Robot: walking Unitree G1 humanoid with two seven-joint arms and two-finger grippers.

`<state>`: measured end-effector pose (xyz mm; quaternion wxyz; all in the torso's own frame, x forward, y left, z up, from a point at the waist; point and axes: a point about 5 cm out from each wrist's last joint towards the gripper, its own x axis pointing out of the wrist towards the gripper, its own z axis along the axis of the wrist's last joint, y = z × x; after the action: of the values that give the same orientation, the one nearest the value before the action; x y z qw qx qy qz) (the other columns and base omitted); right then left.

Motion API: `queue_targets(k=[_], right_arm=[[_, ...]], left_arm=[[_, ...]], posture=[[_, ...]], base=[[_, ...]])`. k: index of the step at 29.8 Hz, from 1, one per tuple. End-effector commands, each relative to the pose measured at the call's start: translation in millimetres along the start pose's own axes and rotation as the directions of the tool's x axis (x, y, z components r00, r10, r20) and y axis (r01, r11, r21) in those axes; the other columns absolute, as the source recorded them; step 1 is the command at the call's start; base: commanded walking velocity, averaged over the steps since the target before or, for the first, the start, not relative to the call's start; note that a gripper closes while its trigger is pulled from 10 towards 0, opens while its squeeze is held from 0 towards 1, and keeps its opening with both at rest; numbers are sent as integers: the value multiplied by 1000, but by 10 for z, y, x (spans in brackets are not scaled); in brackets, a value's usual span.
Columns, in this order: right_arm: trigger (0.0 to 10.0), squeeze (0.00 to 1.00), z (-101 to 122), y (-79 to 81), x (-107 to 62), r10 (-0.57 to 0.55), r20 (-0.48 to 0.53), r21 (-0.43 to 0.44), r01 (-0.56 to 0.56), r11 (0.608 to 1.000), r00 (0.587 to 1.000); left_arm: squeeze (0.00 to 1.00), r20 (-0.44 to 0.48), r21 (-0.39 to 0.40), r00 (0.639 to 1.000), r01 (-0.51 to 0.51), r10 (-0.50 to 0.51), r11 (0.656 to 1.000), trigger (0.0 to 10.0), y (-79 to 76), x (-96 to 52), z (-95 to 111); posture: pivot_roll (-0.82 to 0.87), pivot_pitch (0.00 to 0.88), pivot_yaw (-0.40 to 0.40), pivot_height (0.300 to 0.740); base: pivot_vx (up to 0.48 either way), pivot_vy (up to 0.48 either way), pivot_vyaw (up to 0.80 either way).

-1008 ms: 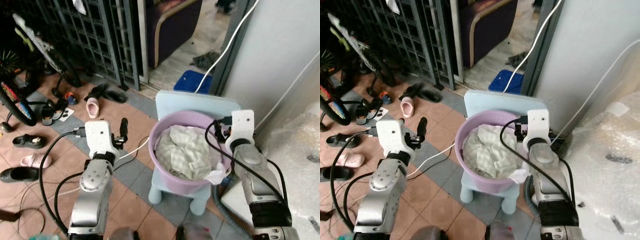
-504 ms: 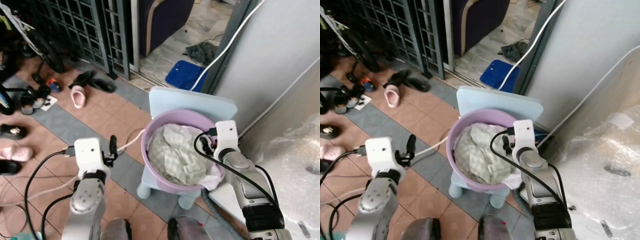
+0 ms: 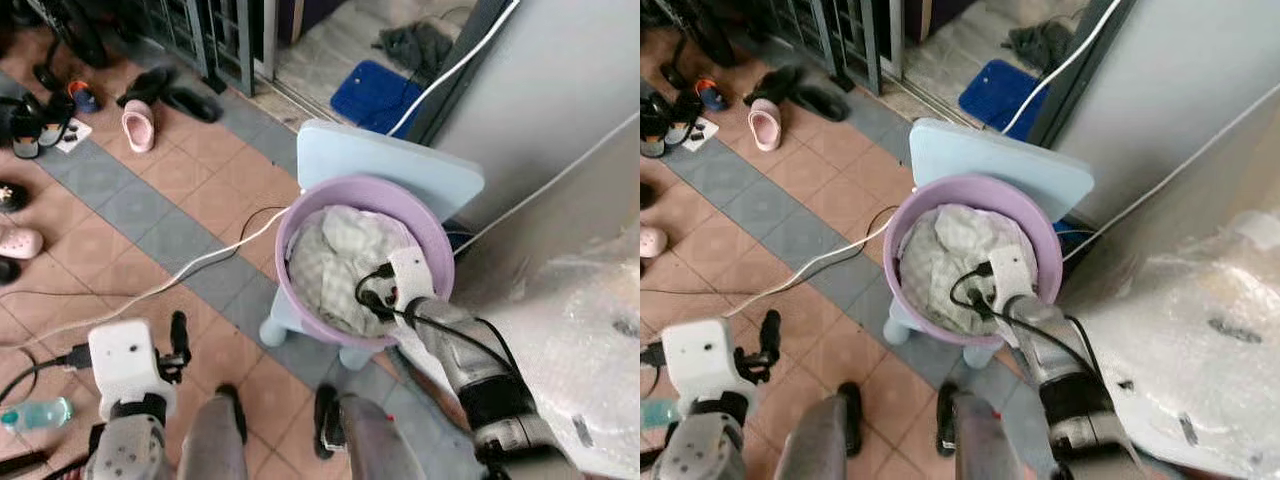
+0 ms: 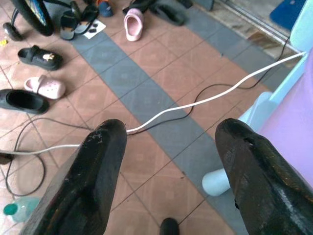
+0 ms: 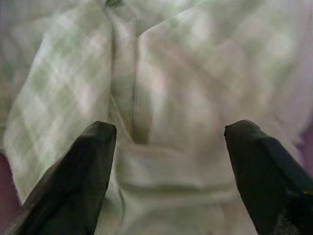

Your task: Clothes washing

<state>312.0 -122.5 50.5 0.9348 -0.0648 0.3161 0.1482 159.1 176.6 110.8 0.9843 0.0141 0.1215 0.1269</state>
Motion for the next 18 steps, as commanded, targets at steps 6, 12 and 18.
queue_targets(k=[6, 12, 18], right_arm=[[0, 0, -140, 79, 165, -21, -52, -151, 13, 988, 998], [0, 0, -164, 125, 225, -2, -72, -181, -11, 983, 997], [0, 0, -188, 104, 254, 10, -71, -192, -24, 981, 997]], left_arm=[[0, -37, 20, 999, -38, 39, 999, 10000, 61, -145, -2], [0, -43, 11, 998, -47, 48, 999, 10000, 32, -156, 17], [0, -31, 4, 998, -53, 53, 999, 10000, 3, -106, 57]], posture=[[170, 425, -168, 740], [172, 423, -182, 740], [175, 421, -190, 740]], base=[[0, 0, 0], [0, 0, 0], [0, 0, 0]])
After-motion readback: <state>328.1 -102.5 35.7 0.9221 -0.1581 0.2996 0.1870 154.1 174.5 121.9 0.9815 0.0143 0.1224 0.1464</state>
